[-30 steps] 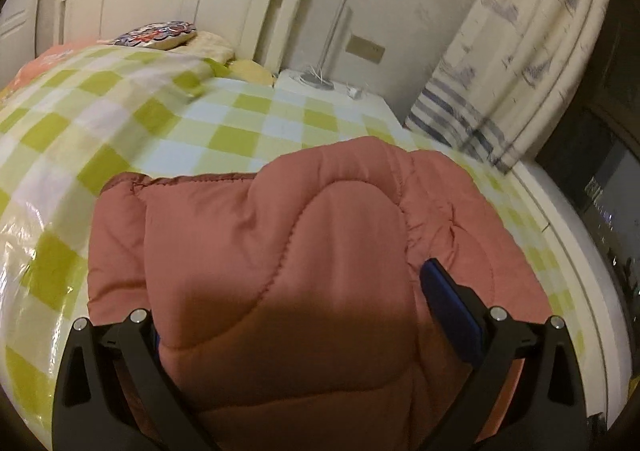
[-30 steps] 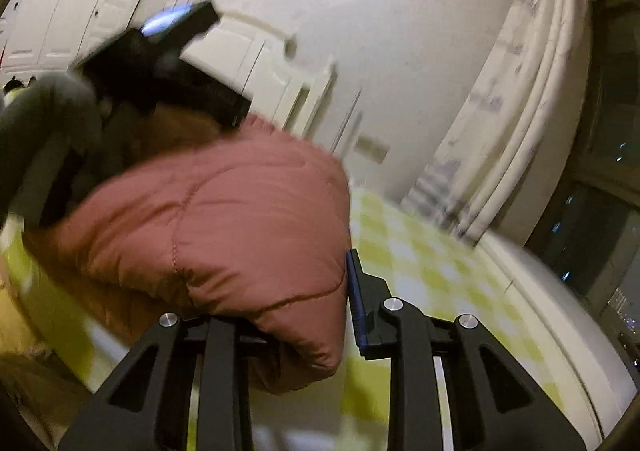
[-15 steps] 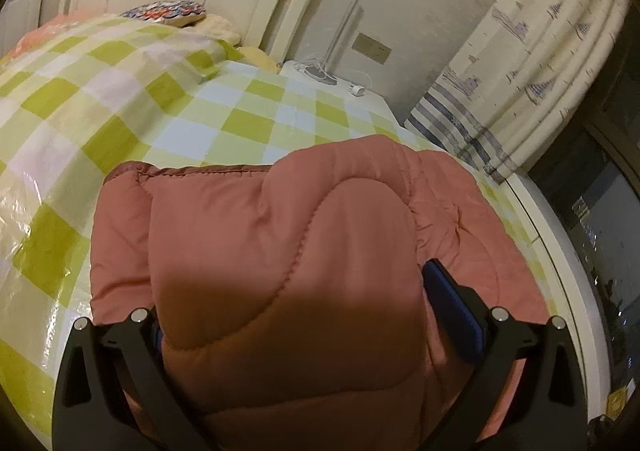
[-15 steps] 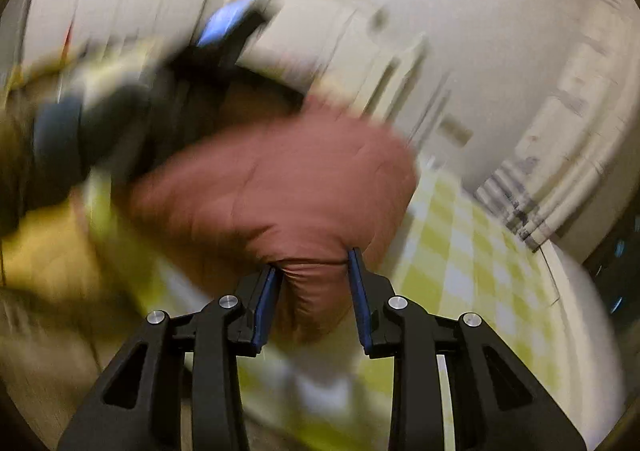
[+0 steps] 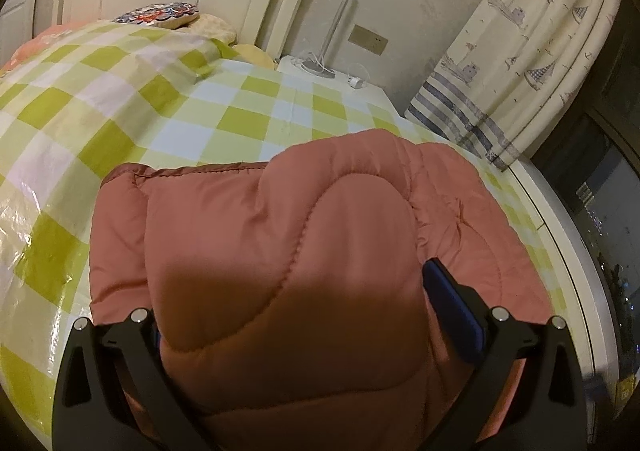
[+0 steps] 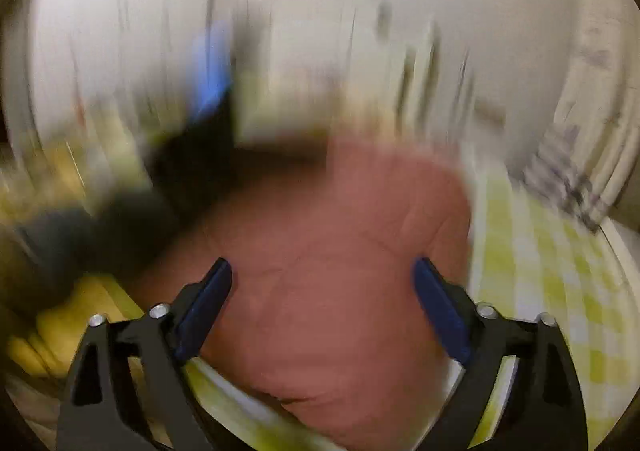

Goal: Fold large clothes

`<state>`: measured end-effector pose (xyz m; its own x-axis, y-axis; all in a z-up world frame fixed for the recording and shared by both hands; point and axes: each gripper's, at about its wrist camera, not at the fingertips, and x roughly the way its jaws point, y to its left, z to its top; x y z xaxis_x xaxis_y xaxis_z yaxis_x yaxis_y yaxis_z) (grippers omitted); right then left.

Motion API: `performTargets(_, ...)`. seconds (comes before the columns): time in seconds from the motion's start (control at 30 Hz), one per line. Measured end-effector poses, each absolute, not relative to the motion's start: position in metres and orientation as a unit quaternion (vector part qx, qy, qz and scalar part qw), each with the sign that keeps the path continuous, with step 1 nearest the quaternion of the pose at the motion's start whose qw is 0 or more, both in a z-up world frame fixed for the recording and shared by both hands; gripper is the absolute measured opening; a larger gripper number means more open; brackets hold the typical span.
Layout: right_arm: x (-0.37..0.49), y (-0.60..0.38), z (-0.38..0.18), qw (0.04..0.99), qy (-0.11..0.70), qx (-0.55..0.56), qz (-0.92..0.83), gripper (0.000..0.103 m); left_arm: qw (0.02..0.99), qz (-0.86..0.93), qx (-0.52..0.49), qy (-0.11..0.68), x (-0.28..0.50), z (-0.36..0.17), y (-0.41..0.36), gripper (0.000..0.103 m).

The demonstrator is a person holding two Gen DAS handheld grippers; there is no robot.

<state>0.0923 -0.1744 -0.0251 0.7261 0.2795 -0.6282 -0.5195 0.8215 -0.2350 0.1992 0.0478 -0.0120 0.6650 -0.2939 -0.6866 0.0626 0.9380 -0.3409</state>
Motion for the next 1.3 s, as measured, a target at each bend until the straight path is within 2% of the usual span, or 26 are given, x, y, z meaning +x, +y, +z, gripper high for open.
performTargets(0.07,0.082,-0.171,-0.046,0.917,0.258,-0.224,0.205,0.091,0.896,-0.110,-0.150,0.403,0.199,-0.013,0.052,0.101)
performTargets(0.17,0.083,-0.172,-0.038,0.910,0.282,-0.222,0.210,0.091,0.895,-0.117,-0.161,0.400,0.191,-0.006,0.060,0.101)
performTargets(0.33,0.082,-0.172,-0.041,0.914,0.279,-0.211,0.207,0.092,0.898,-0.120,-0.253,0.339,0.142,0.013,0.108,0.101)
performTargets(0.57,0.082,-0.180,-0.027,0.912,0.292,-0.171,0.231,0.095,0.857,-0.153,-0.236,0.432,0.139,-0.036,0.104,0.101)
performTargets(0.67,0.083,-0.214,0.000,0.904,0.304,-0.081,0.288,0.097,0.843,-0.173,-0.273,0.430,0.138,-0.054,0.111,0.101)
performTargets(0.8,0.101,-0.288,0.017,0.890,0.320,0.100,0.309,0.098,0.837,-0.184,-0.284,0.430,0.137,-0.056,0.116,0.101)
performTargets(0.87,0.125,-0.316,0.002,0.867,0.365,0.173,0.291,0.098,0.837,-0.186,-0.289,0.426,0.136,-0.058,0.117,0.101)
performTargets(1.03,0.167,-0.310,-0.054,0.773,0.472,0.257,0.337,0.098,0.832,-0.197,-0.291,0.429,0.133,-0.062,0.117,0.101)
performTargets(1.13,0.165,-0.293,-0.065,0.762,0.466,0.267,0.364,0.099,0.822,-0.221,-0.292,0.436,0.137,-0.063,0.114,0.101)
performTargets(1.2,0.155,-0.284,-0.059,0.786,0.442,0.239,0.361,0.091,0.808,-0.250,-0.305,0.438,0.135,-0.064,0.110,0.089)
performTargets(1.23,0.150,-0.284,-0.054,0.803,0.425,0.225,0.353,0.081,0.810,-0.257,-0.304,0.431,0.133,-0.060,0.108,0.079)
performTargets(1.27,0.143,-0.284,-0.048,0.820,0.404,0.210,0.347,0.078,0.813,-0.263,-0.300,0.424,0.130,-0.055,0.106,0.067)
performTargets(1.3,0.135,-0.286,-0.040,0.839,0.379,0.197,0.336,0.077,0.817,-0.274,-0.294,0.413,0.127,-0.048,0.101,0.061)
